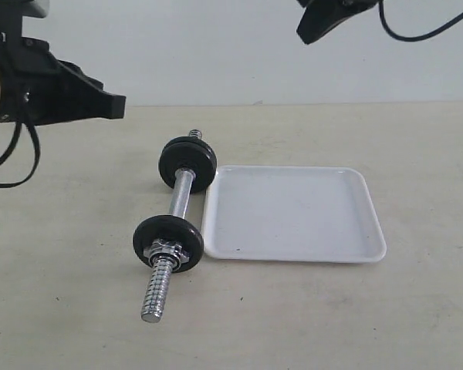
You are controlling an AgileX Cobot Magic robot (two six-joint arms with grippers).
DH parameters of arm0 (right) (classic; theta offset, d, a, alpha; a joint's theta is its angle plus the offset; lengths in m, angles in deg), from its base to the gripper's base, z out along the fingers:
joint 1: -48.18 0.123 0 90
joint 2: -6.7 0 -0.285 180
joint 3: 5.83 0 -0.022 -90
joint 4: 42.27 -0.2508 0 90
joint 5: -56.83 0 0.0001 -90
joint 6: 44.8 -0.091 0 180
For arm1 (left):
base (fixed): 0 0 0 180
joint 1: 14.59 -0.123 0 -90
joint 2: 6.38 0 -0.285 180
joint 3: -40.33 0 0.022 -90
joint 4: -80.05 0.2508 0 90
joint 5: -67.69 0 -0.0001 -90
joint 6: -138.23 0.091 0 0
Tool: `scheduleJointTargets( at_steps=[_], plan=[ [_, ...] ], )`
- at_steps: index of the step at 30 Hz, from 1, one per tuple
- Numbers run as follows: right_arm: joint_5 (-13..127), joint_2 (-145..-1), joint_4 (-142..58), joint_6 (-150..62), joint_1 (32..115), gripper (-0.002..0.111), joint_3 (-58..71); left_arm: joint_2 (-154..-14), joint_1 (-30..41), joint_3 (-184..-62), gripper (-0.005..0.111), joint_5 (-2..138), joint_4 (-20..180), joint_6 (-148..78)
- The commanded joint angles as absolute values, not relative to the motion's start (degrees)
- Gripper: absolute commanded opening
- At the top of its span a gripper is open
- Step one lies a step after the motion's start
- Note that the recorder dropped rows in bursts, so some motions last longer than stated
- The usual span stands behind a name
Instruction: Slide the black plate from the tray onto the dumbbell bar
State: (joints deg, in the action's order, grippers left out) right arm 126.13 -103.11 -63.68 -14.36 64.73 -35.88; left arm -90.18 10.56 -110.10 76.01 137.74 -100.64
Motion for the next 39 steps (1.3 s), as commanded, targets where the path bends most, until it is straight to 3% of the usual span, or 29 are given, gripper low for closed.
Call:
scheduleJointTargets(
  at_steps=[1, 18, 39],
  plan=[
    [126.79, -97.83, -62.66, -16.18, 64.7, 0.0, -33.91, -82.68, 10.63, -106.74, 0.004, 77.02, 138.06, -101.26],
    [121.86, -71.07, -59.98, -20.29, 64.7, 0.0, -10.09, -50.78, 10.63, -92.18, 0.004, 81.66, 137.15, -103.24],
    [94.07, -21.09, -59.96, -23.57, 64.7, 0.0, 37.29, -32.42, 10.63, -77.63, 0.004, 76.88, 132.11, -104.33]
  ],
)
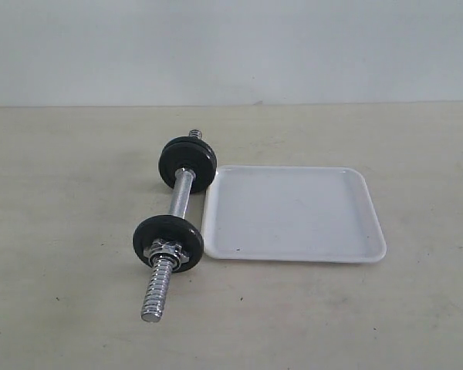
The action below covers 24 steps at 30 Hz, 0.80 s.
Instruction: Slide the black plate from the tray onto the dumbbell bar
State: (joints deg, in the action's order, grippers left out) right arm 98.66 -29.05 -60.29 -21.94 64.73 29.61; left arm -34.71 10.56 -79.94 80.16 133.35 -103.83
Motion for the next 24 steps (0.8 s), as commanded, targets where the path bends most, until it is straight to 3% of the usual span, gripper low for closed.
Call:
scheduleJointTargets(
  at_steps=[1, 8, 24],
  plan=[
    [93.12, -18.98, -59.72, -24.19, 64.7, 0.0, 39.24, -31.89, 10.63, -77.16, 0.004, 76.42, 132.11, -104.33],
    [83.57, -10.47, -59.49, -28.07, 64.7, 0.0, 51.05, -29.6, 10.63, -74.4, 0.004, 74.86, 129.96, -104.33],
    [60.83, -10.35, -59.91, -32.22, 64.7, 0.0, 70.44, -29.6, 10.63, -68.8, 0.004, 66.03, 135.39, -102.8]
  ],
)
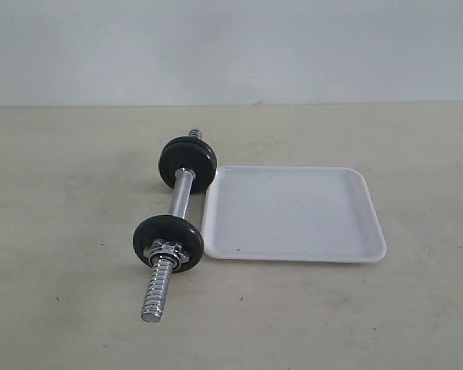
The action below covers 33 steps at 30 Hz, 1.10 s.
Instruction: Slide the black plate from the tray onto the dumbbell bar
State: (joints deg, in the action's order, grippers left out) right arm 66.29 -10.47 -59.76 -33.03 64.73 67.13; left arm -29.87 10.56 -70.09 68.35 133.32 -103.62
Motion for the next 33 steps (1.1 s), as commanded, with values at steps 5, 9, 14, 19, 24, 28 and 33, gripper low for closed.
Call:
scheduleJointTargets(
  at_steps=[5, 9, 14, 19, 24, 28, 33],
  plan=[
    [59.62, -10.35, -59.79, -28.45, 64.7, 0.0, 71.38, -29.6, 10.63, -65.51, 0.004, 63.23, 153.34, -114.32],
    [59.74, -10.35, -59.79, -27.09, 64.7, 0.0, 71.38, -29.6, 10.63, -63.61, 0.004, 63.23, 165.15, -119.37],
    [59.96, -10.35, -59.79, -27.75, 64.7, 0.0, 71.38, -29.6, 10.63, -62.45, 0.004, 63.38, 167.24, -120.6],
    [60.05, -10.35, -59.79, -31.16, 64.7, 0.0, 71.38, -29.6, 10.63, -62.45, 0.004, 60.32, 168.91, -121.5],
    [59.52, -10.35, -59.92, -31.15, 64.7, 0.0, 71.38, -29.6, 10.63, -62.45, 0.004, 55.5, 170.53, -120.62],
    [58.41, -10.35, -59.92, -31.15, 64.7, 0.0, 71.38, -29.6, 10.63, -62.45, 0.004, 55.03, 170.53, -120.56],
    [58.41, -10.35, -59.92, -31.15, 64.7, 0.0, 71.38, -29.35, 10.63, -62.45, 0.004, 55.03, 170.53, -120.56]
  ],
)
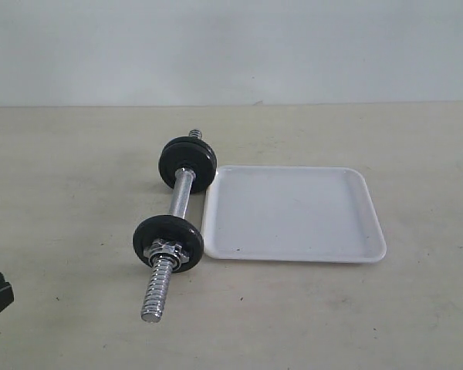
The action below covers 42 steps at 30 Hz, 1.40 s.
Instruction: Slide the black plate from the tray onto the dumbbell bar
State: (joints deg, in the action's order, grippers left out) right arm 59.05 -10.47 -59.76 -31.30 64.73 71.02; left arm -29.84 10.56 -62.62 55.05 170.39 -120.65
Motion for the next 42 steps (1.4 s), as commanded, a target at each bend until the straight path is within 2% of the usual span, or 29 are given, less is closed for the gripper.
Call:
scheduleJointTargets(
  at_steps=[1, 4, 7, 14, 19, 25, 29, 32, 37, 42],
  plan=[
    [58.41, -10.35, -59.92, -31.15, 64.7, 0.0, 71.38, -28.2, 10.63, -62.45, 0.004, 55.03, 170.53, -120.56],
    [58.42, -10.35, -59.92, -31.15, 62.75, 0.0, 71.38, -20.68, 10.63, -62.45, 0.004, 55.03, 170.53, -120.56],
    [58.42, -10.35, -59.92, -31.15, 57.13, 0.0, 71.38, -14.16, 10.63, -62.45, 0.004, 55.03, 170.53, -120.56],
    [58.3, -10.35, -59.92, -31.15, 40.72, 0.0, 71.38, -14.16, 10.63, -62.45, 0.004, 55.03, 170.53, -120.56],
    [58.3, -10.35, -59.92, -31.15, 34.84, 0.0, 71.38, -14.16, 10.63, -62.45, 0.004, 55.03, 170.53, -120.56],
    [58.8, -10.35, -59.82, -30.56, 34.57, 0.0, 71.38, -14.16, 10.63, -62.45, 0.004, 55.03, 170.53, -120.56],
    [64.17, -10.35, -59.82, -30.77, 34.57, 0.0, 71.38, -14.16, 10.63, -62.45, 0.004, 55.03, 170.53, -120.56],
    [69.48, -10.35, -59.93, -22.35, 34.57, 0.0, 71.38, -14.16, 10.63, -62.45, 0.004, 56.8, 173.06, -120.72],
    [70.67, -10.35, -58.99, -19.98, 34.82, 0.0, 71.38, -14.16, 10.63, -62.45, 0.004, 60.49, 171.94, -124.07],
    [71.15, -10.35, -58.26, -20.4, 47.28, 0.0, 71.38, -14.16, 10.63, -62.45, 0.004, 64.91, 171.9, -129.23]
  ],
)
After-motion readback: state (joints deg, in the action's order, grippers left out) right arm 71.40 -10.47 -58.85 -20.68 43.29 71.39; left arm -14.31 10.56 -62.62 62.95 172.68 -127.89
